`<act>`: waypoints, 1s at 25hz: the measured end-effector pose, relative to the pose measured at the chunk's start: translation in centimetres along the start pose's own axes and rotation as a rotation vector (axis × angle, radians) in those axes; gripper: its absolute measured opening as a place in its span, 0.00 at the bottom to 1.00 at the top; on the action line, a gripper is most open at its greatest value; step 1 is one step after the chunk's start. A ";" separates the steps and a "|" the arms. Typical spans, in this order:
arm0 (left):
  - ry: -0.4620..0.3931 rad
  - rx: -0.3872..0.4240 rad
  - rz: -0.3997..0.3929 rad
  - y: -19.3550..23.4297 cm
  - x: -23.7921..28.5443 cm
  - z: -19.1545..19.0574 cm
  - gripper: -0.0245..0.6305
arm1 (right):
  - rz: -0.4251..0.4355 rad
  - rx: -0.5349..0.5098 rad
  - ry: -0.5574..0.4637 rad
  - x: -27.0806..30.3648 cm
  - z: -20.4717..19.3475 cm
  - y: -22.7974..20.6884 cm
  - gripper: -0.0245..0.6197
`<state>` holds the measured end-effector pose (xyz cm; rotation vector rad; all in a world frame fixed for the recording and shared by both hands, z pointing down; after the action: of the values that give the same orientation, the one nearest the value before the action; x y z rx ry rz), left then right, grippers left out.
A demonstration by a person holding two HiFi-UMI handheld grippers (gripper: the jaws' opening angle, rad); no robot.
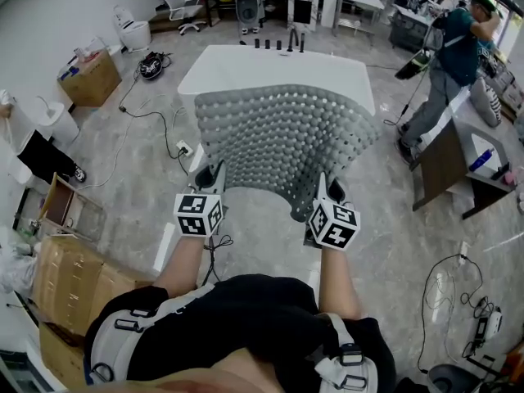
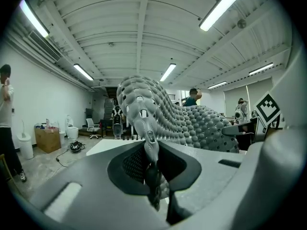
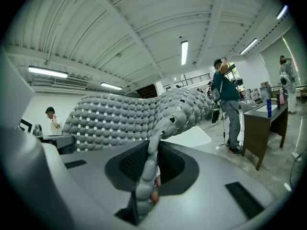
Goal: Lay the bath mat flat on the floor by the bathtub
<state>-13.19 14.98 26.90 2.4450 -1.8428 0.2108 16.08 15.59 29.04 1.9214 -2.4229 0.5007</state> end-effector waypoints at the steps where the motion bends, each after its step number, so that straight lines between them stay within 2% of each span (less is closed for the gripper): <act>1: 0.000 -0.002 -0.009 0.0 -0.1 -0.3 0.10 | -0.009 -0.002 -0.001 -0.2 -0.3 0.1 0.11; 7: 0.012 0.005 -0.043 0.6 -0.3 -1.7 0.10 | -0.044 0.014 0.004 -0.5 -2.1 0.7 0.11; 15: 0.014 0.010 -0.049 1.9 1.1 -2.0 0.10 | -0.044 0.022 0.010 1.5 -2.7 1.0 0.11; 25: 0.031 -0.001 -0.029 4.2 7.4 -2.1 0.10 | -0.029 0.019 0.016 8.4 -1.5 -0.7 0.11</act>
<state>-15.41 7.07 29.95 2.4513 -1.7942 0.2439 14.35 7.87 32.29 1.9487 -2.3853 0.5377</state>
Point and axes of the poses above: the fingertips, and each gripper's own axes: x forward along the fingers, y to its left, z out of its top, the point moved 3 cm from there along -x, backward along the fingers, and after that the axes turned 3 degrees about z, right-handed, at the moved point
